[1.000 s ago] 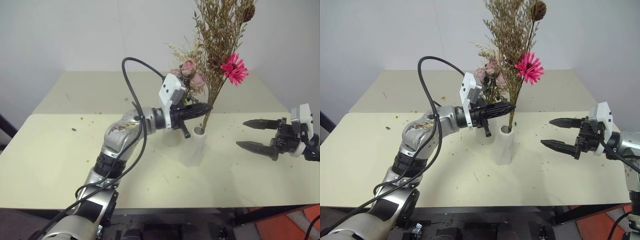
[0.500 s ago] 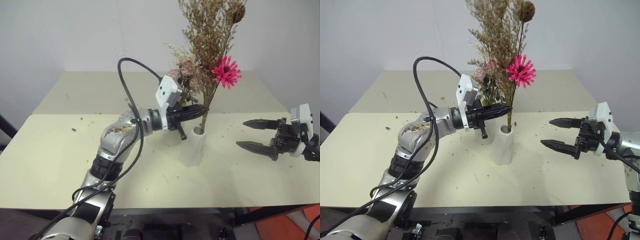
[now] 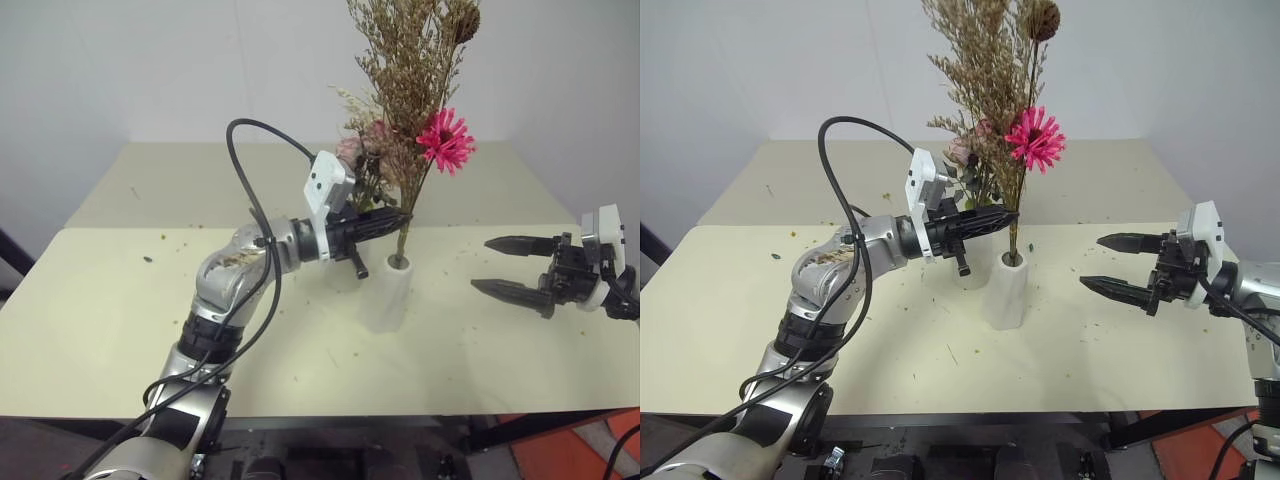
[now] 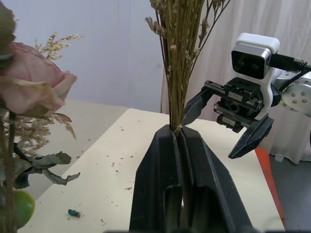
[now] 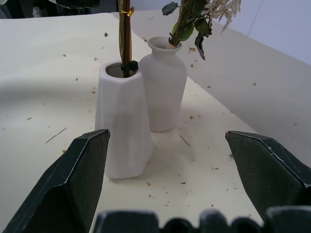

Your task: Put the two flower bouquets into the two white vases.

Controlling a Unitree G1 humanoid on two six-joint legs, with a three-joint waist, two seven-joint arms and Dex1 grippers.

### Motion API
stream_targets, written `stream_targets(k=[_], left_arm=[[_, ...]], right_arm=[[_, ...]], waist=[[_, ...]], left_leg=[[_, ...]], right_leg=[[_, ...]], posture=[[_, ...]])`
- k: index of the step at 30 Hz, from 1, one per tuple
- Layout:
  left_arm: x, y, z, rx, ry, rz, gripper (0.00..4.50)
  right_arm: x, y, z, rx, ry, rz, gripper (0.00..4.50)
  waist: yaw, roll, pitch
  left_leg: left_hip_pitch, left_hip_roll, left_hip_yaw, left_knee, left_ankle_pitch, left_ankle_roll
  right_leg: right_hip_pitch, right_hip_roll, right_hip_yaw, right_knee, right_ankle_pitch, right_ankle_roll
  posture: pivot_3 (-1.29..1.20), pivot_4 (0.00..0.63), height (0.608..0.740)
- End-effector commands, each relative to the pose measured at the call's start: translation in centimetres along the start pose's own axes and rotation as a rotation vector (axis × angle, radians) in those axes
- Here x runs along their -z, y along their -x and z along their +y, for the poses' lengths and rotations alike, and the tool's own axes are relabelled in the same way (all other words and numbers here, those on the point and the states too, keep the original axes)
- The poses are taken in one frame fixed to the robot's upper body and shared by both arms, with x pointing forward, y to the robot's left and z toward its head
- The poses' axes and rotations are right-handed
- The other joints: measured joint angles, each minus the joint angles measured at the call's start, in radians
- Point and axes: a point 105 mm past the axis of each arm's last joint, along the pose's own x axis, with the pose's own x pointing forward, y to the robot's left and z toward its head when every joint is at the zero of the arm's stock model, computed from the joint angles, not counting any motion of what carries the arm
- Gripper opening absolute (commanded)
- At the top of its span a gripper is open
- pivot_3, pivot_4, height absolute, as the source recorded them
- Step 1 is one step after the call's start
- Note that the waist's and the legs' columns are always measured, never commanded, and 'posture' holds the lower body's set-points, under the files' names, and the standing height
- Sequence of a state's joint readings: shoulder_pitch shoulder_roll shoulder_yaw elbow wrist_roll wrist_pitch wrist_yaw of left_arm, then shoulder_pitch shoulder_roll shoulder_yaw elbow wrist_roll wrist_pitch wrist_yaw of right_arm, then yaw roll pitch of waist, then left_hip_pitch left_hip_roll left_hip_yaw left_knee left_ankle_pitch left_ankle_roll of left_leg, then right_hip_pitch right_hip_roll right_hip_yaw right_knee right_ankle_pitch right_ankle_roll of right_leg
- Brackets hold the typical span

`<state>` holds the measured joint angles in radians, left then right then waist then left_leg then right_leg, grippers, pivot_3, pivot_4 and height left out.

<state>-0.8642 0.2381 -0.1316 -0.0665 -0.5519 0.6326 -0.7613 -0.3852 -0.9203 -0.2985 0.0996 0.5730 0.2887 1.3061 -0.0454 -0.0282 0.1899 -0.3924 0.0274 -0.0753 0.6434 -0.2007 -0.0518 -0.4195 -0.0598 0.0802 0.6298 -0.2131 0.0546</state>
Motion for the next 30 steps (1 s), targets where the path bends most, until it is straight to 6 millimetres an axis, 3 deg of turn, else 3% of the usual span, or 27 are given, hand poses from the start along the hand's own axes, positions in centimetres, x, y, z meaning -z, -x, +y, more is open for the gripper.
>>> stream_targets(k=[1, 13, 16, 27, 28, 30], left_arm=[[-1.1, 0.3, -0.3, 0.016, -0.029, -0.032, 0.01], [1.1, 0.4, -0.8, 0.018, -0.003, 0.054, 0.01], [1.6, 0.4, -0.6, 0.010, -0.003, 0.077, 0.73], [1.5, 2.0, -0.7, 0.003, -0.016, 0.094, 4.24], [1.5, 2.5, -0.5, -0.010, -0.020, 0.101, 4.44], [1.7, 4.1, -0.2, -0.045, -0.026, 0.121, 4.44]], right_arm=[[-1.4, 0.1, -0.3, 0.009, 0.053, -0.036, 4.50], [-1.5, -0.1, -0.3, 0.008, 0.054, -0.040, 4.50], [-1.5, -0.1, -0.3, 0.007, 0.053, -0.041, 4.50], [-1.1, -0.3, -0.3, 0.004, 0.042, -0.040, 4.50], [-1.1, -0.3, -0.3, 0.003, 0.041, -0.039, 4.50], [-1.0, -0.4, -0.3, -0.001, 0.037, -0.038, 4.50]], waist=[[0.000, 0.000, 0.000], [0.001, 0.000, 0.000], [0.000, 0.000, 0.000], [-0.001, 0.000, 0.000], [-0.001, 0.000, 0.000], [-0.003, 0.000, 0.000]], left_leg=[[0.000, 0.000, 0.000, 0.000, 0.000, 0.000], [0.000, 0.000, 0.000, 0.000, 0.000, 0.000], [0.000, 0.000, 0.000, 0.000, 0.000, 0.000], [0.000, 0.000, 0.000, 0.000, 0.000, 0.000], [0.000, 0.000, 0.000, 0.000, 0.000, 0.000], [0.000, 0.000, 0.000, 0.000, 0.000, 0.000]], right_leg=[[0.000, 0.000, 0.000, 0.000, 0.000, 0.000], [0.000, 0.000, 0.000, 0.000, 0.000, 0.000], [0.000, 0.000, 0.000, 0.000, 0.000, 0.000], [0.000, 0.000, 0.000, 0.000, 0.000, 0.000], [0.000, 0.000, 0.000, 0.000, 0.000, 0.000], [0.000, 0.000, 0.000, 0.000, 0.000, 0.000]], posture=[[0.00, 0.150, 0.740], [0.00, 0.150, 0.740], [0.00, 0.150, 0.740], [0.00, 0.150, 0.740], [0.00, 0.150, 0.740], [0.00, 0.150, 0.740]])
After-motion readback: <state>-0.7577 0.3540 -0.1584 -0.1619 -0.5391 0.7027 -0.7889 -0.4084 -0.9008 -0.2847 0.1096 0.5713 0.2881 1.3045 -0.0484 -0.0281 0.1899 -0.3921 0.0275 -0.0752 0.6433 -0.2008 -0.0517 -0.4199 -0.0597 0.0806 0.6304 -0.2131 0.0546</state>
